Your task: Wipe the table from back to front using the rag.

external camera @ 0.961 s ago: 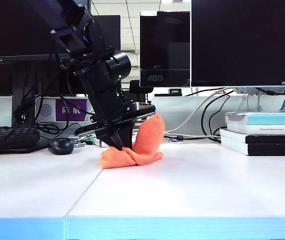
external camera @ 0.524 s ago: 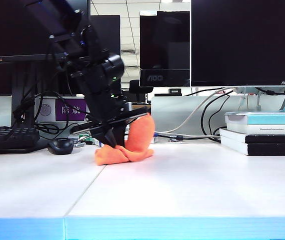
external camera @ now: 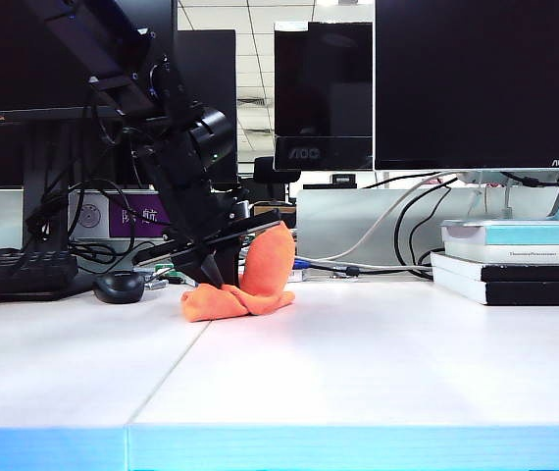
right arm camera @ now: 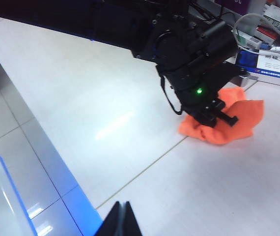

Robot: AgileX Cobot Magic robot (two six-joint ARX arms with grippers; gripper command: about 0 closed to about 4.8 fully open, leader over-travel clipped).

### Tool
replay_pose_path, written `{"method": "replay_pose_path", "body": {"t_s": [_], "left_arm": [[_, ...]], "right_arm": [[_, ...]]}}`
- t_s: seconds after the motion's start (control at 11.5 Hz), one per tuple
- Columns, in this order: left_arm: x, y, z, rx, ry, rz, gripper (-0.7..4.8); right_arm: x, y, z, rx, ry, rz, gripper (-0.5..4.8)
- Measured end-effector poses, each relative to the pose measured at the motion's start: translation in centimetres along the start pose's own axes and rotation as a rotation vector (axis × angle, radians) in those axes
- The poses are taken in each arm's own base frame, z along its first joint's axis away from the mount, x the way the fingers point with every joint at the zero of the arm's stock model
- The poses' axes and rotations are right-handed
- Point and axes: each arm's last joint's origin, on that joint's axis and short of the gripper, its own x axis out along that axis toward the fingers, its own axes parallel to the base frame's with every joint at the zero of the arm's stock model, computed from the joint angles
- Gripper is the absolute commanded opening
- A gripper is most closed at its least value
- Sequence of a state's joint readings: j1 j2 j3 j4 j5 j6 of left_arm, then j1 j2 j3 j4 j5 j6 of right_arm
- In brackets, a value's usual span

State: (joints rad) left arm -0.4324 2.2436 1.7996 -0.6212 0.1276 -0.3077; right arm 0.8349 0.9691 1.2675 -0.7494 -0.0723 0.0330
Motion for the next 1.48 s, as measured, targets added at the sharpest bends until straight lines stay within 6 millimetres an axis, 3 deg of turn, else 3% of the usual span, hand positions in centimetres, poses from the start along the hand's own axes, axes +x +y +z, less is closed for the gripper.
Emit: {"method": "replay_pose_path", "body": {"t_s": [0.52,1.48], "left_arm": [[1.4,-0.2,2.8,0.015,-0.070,0.017,-0.05],[2.3,1.6,4.6,0.012,-0.169,0.014,-0.05]], "right_arm": [[0.0,0.0,0.0,0.016,0.000,0.000,-0.01],[0.0,0.0,0.0,0.020,0.001,0.001,-0.01]]}}
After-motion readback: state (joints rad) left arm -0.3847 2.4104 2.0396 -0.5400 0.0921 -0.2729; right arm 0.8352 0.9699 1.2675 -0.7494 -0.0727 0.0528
